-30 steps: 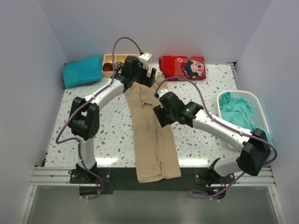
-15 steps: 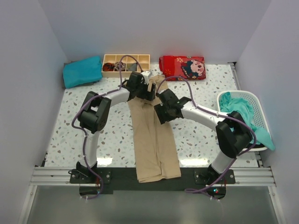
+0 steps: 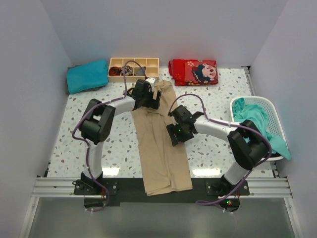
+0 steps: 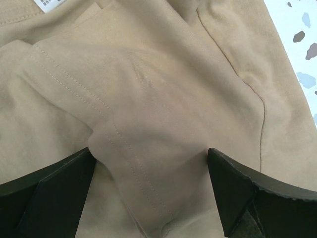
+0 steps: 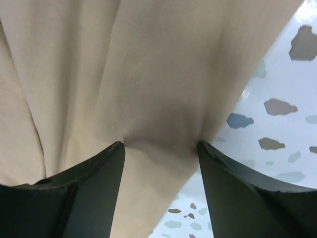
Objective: Fold and stack the t-shirts
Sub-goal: Grab the bottom of the folded rectangular tshirt with both arms
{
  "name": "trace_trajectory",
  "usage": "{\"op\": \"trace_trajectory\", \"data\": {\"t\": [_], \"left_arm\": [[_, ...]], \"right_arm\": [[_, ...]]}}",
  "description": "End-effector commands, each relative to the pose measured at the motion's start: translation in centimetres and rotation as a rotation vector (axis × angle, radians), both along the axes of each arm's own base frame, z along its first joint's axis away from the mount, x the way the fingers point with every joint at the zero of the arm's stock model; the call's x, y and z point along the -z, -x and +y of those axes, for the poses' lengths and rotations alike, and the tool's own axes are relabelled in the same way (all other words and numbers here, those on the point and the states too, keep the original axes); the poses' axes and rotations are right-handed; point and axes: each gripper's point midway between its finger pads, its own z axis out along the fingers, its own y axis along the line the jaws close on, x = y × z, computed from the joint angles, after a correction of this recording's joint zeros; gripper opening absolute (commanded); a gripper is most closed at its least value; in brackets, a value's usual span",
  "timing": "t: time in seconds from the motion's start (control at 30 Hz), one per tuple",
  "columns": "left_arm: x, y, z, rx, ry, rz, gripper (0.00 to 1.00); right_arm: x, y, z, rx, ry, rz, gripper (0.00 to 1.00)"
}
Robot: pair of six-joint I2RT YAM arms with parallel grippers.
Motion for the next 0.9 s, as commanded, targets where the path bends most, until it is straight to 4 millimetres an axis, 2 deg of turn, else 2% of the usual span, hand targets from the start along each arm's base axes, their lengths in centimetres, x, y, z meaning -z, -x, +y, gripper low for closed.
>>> {"op": "trace_trajectory", "data": {"t": [0.0, 0.07, 0.1, 0.13, 0.17, 0.2, 0.23, 0.27, 0.3, 0.33, 0.4, 0.43, 0.47, 0.5, 0.57, 0.6, 0.67, 0.7, 0.73, 0.77, 0.8, 0.87], "left_arm": [[0.9, 2.6, 1.6, -0.028, -0.018, 0.089, 1.00], [-0.7, 2.2, 1.0, -0.016, 0.010, 0.058, 1.00], [-2.6, 1.7, 0.7, -0.010, 0.031, 0.022, 1.00], [-3.6, 1.5, 0.6, -0.006, 0.038, 0.001, 1.00], [-4.7, 1.2, 0.5, -0.006, 0.045, -0.024, 1.00], [-6.9, 0.9, 0.7, -0.017, 0.052, -0.071, 1.00], [-8.1, 0.6, 0.9, -0.021, 0.051, -0.101, 1.00], [-9.2, 0.5, 1.0, -0.028, 0.050, -0.125, 1.00], [-11.4, 0.2, 1.4, -0.044, 0.050, -0.175, 1.00], [-12.2, 0.0, 2.1, -0.073, 0.034, -0.196, 1.00], [-14.1, -0.2, 3.9, -0.152, 0.004, -0.258, 1.00], [-14.5, -0.4, 4.7, -0.187, -0.010, -0.276, 1.00], [-14.5, -0.4, 5.6, -0.226, -0.028, -0.275, 1.00], [-13.7, -0.3, 7.2, -0.277, -0.056, -0.243, 1.00], [-12.6, -0.1, 8.3, -0.317, -0.068, -0.209, 1.00], [-11.2, 0.2, 9.5, -0.351, -0.071, -0.189, 1.00], [-10.0, 0.6, 10.1, -0.373, -0.057, -0.167, 1.00], [-8.8, 0.9, 10.7, -0.395, -0.030, -0.150, 1.00], [-8.3, 0.9, 10.7, -0.394, -0.009, -0.143, 1.00], [-7.0, 1.4, 10.6, -0.385, 0.005, -0.120, 1.00], [-7.0, 0.9, 10.0, -0.376, 0.054, -0.128, 1.00], [-5.5, 1.0, 9.5, -0.359, 0.061, -0.094, 1.00]], "right_arm": [[-1.4, 1.0, -0.8, 0.011, -0.006, -0.011, 0.66], [-3.7, -0.1, -0.4, 0.009, -0.034, -0.084, 0.67], [-4.6, -0.9, -0.9, 0.026, -0.011, -0.125, 0.67], [-6.6, -2.2, -0.4, 0.032, -0.032, -0.182, 0.68], [-7.7, -2.9, -0.2, 0.027, -0.035, -0.219, 0.68], [-8.7, -3.9, -0.7, 0.049, -0.007, -0.269, 0.68], [-10.5, -5.1, -0.3, 0.059, -0.023, -0.320, 0.69], [-11.3, -5.9, -0.2, 0.052, -0.023, -0.354, 0.69], [-12.1, -6.8, 0.1, 0.056, -0.032, -0.392, 0.70], [-13.2, -8.0, 0.3, 0.058, -0.030, -0.440, 0.70], [-14.1, -10.5, 1.2, 0.076, -0.055, -0.497, 0.70], [-14.3, -11.6, 1.3, 0.091, -0.055, -0.516, 0.70], [-13.1, -13.3, 0.9, 0.128, -0.044, -0.494, 0.70], [-14.0, -15.0, 1.2, 0.156, -0.072, -0.511, 0.70], [-14.2, -17.9, 1.2, 0.215, -0.133, -0.512, 0.70], [-13.9, -19.8, 2.2, 0.215, -0.164, -0.506, 0.70], [-12.9, -21.7, 3.5, 0.211, -0.194, -0.471, 0.70], [-12.1, -23.7, 4.7, 0.206, -0.196, -0.469, 0.69], [-12.0, -24.7, 5.3, 0.192, -0.197, -0.471, 0.69], [-11.5, -25.1, 5.8, 0.181, -0.195, -0.446, 0.69], [-11.1, -26.7, 7.1, 0.172, -0.212, -0.446, 0.68], [-10.4, -27.2, 8.1, 0.153, -0.226, -0.417, 0.66]]}}
